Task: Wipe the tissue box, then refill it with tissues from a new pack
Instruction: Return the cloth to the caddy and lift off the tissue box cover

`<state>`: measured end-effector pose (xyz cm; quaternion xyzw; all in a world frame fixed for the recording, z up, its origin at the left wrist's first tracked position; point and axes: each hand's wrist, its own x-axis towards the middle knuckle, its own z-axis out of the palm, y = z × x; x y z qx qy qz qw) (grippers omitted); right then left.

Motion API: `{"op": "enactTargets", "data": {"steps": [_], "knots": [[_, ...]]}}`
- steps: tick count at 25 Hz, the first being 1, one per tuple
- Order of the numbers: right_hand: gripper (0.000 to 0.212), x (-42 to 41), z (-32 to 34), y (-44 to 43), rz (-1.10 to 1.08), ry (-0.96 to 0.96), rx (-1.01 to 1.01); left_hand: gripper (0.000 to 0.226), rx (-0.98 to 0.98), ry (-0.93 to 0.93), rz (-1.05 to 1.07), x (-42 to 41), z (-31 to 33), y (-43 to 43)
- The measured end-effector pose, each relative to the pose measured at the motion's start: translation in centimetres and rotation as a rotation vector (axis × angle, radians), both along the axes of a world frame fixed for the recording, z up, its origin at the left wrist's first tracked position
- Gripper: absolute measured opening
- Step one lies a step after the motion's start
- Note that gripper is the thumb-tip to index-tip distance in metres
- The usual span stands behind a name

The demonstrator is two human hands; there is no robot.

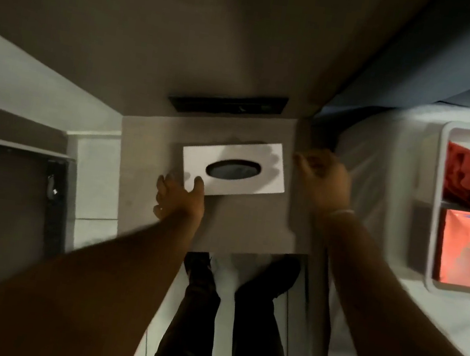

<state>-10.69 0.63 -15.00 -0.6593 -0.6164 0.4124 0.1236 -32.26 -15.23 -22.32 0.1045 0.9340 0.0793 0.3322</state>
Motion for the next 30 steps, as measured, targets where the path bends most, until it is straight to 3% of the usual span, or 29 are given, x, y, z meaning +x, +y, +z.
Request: {"op": "enactTargets", "data": {"steps": [3,6,8,17,23,30], "knots": [[0.073,-3.8,-6.5,-0.5,-0.062,-0.098,-0.317,0.074,0.085,-0.176,0.105,-2.7,-1.8,1.6],[0.084,-5.6,-10.6,-1.4,-0.162,-0.061,-0.356,0.069,0.191,-0.354,0.204,-3.6,-3.4,1.7],[0.088,-6.0,-11.5,-1.7,-0.252,-0.054,-0.346,0.071,0.220,-0.372,0.256,-3.5,-3.8,2.0],[0.070,-6.1,-12.6,-2.5,-0.417,-0.009,-0.339,0.069,0.233,-0.300,0.364,-3.2,-4.7,3.0],[0.052,-5.6,-12.1,-2.6,-0.361,0.007,-0.354,0.064,0.291,-0.306,0.365,-3.9,-5.3,2.0],[0.058,-6.1,-12.2,-3.0,-0.350,0.012,-0.378,0.064,0.279,-0.306,0.344,-4.7,-5.0,1.6]]}}
